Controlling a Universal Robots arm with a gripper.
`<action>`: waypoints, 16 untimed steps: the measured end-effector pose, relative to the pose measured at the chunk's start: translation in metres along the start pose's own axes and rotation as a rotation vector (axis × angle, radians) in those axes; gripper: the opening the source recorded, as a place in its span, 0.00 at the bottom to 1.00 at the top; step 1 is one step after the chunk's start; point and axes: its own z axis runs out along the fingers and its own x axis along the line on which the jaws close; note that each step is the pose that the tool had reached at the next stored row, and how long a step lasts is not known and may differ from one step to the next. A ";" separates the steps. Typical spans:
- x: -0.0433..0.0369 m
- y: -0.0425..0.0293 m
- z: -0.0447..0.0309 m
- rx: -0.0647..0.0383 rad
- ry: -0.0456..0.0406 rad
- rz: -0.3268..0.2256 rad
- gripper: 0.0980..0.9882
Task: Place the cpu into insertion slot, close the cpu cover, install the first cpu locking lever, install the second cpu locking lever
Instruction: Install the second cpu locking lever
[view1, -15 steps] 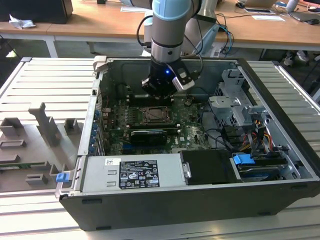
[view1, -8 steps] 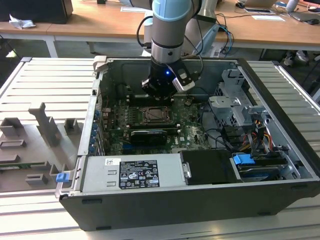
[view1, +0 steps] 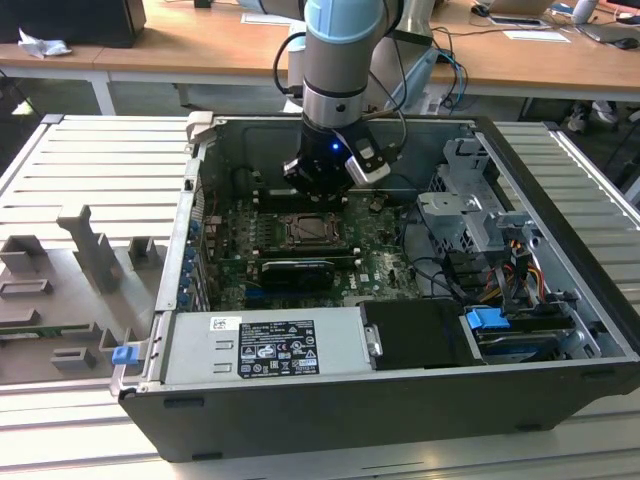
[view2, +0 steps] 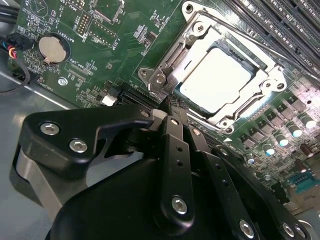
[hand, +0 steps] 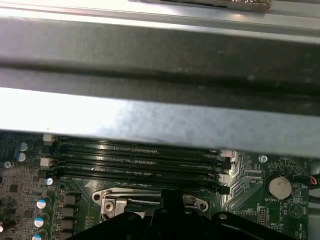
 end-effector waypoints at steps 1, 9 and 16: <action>0.0000 -0.0004 0.0000 0.000 0.0001 0.000 0.01; 0.0004 -0.0054 -0.0005 0.000 0.0000 0.000 0.01; 0.0008 -0.0093 -0.0009 0.000 -0.0001 0.000 0.01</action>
